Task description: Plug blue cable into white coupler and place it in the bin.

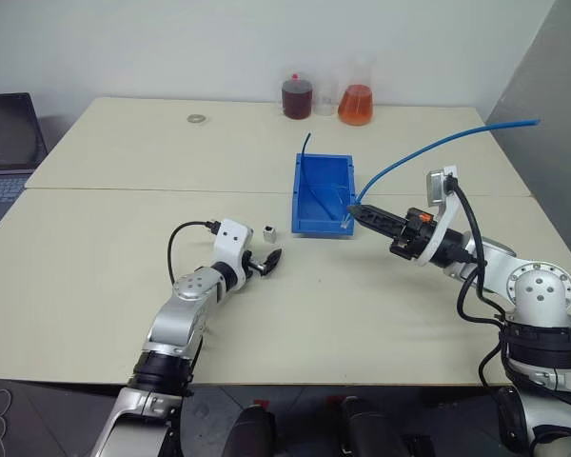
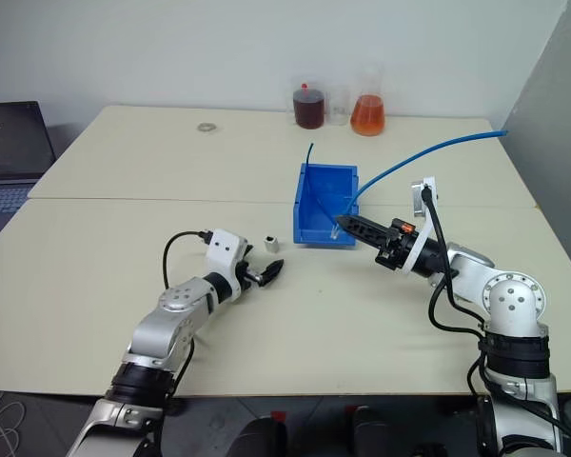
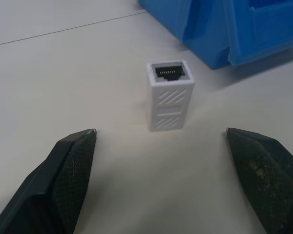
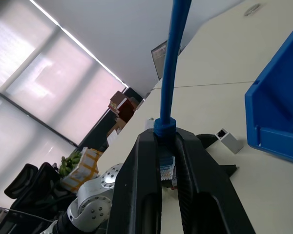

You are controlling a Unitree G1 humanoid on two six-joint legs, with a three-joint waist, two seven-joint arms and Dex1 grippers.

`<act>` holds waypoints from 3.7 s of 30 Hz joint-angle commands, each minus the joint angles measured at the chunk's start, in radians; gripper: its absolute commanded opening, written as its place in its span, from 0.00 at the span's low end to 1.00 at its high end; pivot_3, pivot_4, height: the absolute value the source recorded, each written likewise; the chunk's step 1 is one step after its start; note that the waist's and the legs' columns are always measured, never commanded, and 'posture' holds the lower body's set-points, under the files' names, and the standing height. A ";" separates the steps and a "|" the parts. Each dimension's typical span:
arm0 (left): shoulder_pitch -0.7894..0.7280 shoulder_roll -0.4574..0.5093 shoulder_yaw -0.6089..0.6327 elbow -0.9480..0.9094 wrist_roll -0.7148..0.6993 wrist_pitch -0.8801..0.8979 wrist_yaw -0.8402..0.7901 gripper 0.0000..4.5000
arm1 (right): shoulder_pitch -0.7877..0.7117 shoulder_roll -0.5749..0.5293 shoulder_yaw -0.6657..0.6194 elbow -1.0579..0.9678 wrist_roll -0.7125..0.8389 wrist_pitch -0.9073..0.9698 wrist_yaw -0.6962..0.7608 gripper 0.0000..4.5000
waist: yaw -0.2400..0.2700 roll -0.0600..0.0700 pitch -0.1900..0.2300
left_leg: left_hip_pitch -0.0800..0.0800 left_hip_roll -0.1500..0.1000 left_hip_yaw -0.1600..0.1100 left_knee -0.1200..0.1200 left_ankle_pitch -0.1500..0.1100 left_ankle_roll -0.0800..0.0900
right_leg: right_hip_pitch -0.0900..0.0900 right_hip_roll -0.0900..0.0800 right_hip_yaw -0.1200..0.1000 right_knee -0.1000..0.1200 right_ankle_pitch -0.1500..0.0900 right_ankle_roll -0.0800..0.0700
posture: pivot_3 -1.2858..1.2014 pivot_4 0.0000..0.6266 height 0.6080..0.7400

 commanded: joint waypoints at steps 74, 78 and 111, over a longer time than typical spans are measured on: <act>-0.079 0.104 -0.187 0.183 0.051 -0.431 -0.848 0.17 | 0.079 0.009 0.476 0.019 -0.869 -0.692 0.543 0.03 | -0.005 0.001 -0.001 | 0.001 0.000 0.000 0.002 0.000 0.000 | 0.000 0.001 0.000 0.002 0.001 -0.001 | 0.52 0.24 1.00; -0.072 0.106 -0.182 0.160 0.039 -0.401 -0.848 0.17 | 0.083 0.024 0.481 0.057 -0.898 -0.734 0.576 0.03 | -0.005 0.001 -0.001 | 0.001 0.000 0.000 0.002 0.000 0.000 | 0.000 0.001 0.000 0.003 0.001 -0.001 | 0.52 0.24 1.00; -0.058 0.108 -0.179 0.120 0.039 -0.361 -0.846 0.17 | 0.081 0.031 0.559 0.382 -1.093 -1.039 0.816 0.03 | -0.005 0.002 -0.002 | 0.006 0.000 0.001 0.003 0.000 0.000 | 0.003 0.001 0.001 0.005 0.001 -0.001 | 0.52 0.24 1.00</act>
